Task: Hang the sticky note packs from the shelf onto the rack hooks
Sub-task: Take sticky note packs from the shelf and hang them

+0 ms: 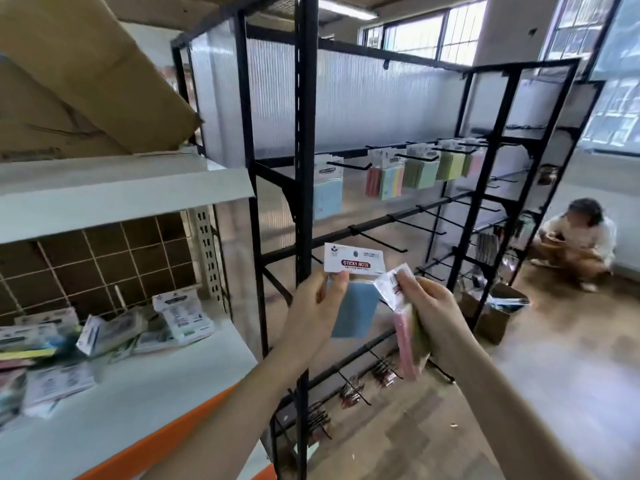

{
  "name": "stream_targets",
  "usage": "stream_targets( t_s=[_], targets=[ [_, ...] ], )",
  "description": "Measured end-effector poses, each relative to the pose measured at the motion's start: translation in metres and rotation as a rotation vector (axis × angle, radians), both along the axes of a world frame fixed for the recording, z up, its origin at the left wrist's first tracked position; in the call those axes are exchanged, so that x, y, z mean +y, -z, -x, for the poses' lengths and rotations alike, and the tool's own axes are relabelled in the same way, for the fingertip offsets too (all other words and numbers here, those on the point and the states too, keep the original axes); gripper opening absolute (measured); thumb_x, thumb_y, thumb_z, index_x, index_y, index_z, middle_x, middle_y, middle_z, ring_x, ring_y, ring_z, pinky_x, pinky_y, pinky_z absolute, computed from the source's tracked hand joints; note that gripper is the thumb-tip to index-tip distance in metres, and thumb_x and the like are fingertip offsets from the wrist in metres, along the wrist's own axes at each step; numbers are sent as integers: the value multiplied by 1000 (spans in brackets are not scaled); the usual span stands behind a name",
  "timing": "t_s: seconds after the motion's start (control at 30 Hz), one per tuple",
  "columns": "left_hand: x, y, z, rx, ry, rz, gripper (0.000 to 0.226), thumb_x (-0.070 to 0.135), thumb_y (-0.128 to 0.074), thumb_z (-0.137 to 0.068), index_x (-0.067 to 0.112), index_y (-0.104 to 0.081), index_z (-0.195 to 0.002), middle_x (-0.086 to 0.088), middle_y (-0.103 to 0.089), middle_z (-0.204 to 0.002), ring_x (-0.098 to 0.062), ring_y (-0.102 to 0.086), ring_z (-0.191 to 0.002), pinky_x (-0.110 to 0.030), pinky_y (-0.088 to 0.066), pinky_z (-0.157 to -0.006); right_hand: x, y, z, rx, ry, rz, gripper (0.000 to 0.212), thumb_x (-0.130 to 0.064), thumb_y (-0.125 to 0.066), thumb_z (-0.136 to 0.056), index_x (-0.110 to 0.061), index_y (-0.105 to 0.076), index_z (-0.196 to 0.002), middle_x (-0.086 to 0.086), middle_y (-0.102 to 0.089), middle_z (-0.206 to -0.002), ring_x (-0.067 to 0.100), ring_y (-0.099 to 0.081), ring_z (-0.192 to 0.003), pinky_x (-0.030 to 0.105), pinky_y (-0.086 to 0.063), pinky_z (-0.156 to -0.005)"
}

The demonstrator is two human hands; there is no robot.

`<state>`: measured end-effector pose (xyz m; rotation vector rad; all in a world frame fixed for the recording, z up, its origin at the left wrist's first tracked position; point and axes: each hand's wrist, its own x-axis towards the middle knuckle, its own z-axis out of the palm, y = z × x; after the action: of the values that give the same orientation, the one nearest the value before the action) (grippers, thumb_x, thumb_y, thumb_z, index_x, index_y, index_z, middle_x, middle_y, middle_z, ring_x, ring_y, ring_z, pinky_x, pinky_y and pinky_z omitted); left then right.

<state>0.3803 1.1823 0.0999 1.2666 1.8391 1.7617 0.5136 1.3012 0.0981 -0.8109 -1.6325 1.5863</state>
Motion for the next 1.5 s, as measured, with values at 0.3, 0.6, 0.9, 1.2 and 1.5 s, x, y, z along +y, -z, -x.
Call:
stream_targets(
  t_s=[0.3, 0.6, 0.9, 1.2, 1.5],
  targets=[
    [110, -24, 23, -19, 44, -57, 25, 38, -48, -97, 19, -64, -103, -1, -69, -99, -13, -64, -91, -25, -49, -74, 99, -40, 30, 0, -108, -225, 18, -28, -65, -88, -12, -71, -95, 14, -72, -87, 19, -65, -71, 32, -49, -66],
    [172, -57, 51, -227, -20, -325, 22, 49, -54, -89, 31, -63, -83, -12, -67, -83, -23, -65, -74, -33, -49, -66, 166, -78, 89, 98, -206, -287, 28, -27, -64, -88, -1, -63, -99, 17, -71, -95, 25, -68, -78, 46, -51, -77],
    [198, -64, 59, -180, -110, -344, 23, 50, -53, -90, 40, -70, -80, 10, -74, -79, -7, -70, -74, -21, -53, -64, 190, -83, 106, 169, -269, -372, 46, -43, -62, -78, 2, -58, -82, 7, -60, -66, 14, -54, -59, 24, -42, -55],
    [204, -68, 57, -195, -207, -417, 24, 38, -53, -89, 27, -73, -80, 4, -73, -74, -7, -69, -66, -16, -51, -56, 217, -77, 129, 167, -439, -347, 22, -31, -60, -89, -16, -60, -73, -8, -64, -62, 6, -59, -54, 14, -42, -48],
    [217, -60, 76, 17, -700, -384, 31, 39, -62, -86, 25, -48, -111, 0, -61, -106, -8, -62, -97, -19, -51, -78, 237, -72, 165, 159, -445, -501, 19, -30, -66, -87, -18, -54, -97, -2, -67, -90, 3, -67, -76, 13, -49, -61]
  ],
)
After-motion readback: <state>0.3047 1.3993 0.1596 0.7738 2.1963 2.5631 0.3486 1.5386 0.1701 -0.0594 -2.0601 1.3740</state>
